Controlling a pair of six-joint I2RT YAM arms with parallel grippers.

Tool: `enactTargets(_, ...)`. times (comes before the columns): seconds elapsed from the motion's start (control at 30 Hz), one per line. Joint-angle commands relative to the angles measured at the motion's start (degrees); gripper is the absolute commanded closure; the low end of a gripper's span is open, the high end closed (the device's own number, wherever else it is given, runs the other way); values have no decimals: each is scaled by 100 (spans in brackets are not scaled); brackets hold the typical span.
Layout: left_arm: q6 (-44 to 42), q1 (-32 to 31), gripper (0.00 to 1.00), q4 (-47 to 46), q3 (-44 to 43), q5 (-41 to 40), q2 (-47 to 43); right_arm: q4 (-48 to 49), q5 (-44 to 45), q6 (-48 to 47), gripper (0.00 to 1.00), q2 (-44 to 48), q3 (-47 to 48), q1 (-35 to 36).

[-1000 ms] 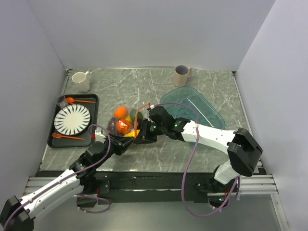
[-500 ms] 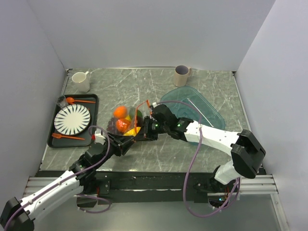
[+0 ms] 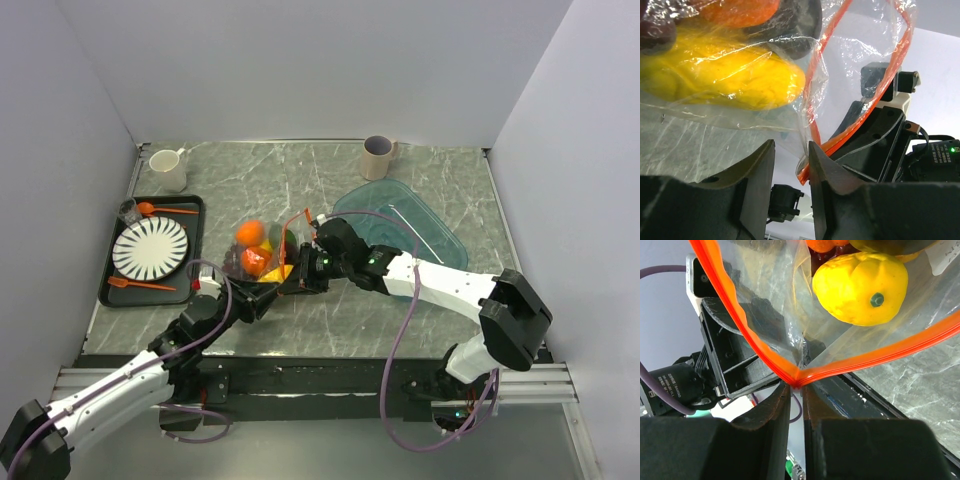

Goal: Place the food in the zip-top bag and seal the zipper
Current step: Zip the zipper food storage bag at the center of the board.

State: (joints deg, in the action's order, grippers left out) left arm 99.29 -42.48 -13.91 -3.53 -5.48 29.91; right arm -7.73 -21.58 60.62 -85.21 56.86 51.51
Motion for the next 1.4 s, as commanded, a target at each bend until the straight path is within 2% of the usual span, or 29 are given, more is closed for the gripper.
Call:
enactTargets(0.0, 38, -24, 62, -358, -104, -147, 24, 201, -100, 20, 90, 189, -52, -18)
enactTargets(0.13, 108, -24, 64, -384, -60, -261, -29, 175, -127, 20, 90, 145, -43, -9)
enactTargets(0.5, 144, -24, 82, -586, -43, -261, 102, 105, -153, -15, 91, 75, 27, 8)
enactTargets(0.6, 126, -24, 90, -621, -60, -244, 129, 105, -118, -6, 91, 118, 9, 0)
enactTargets(0.67, 117, -24, 99, -639, -51, -208, 155, 96, -92, -15, 91, 119, 0, 0)
enactTargets(0.83, 56, -24, 99, -561, -60, -112, 147, -9, -4, -50, 91, 101, 106, 0)
enactTargets(1.0, -41, -24, 99, -297, -60, 64, -20, -448, 470, -243, 91, 75, 474, -79)
enactTargets(1.37, 21, -24, 99, 161, 168, 213, -574, -651, 611, -481, 89, -13, 756, -290)
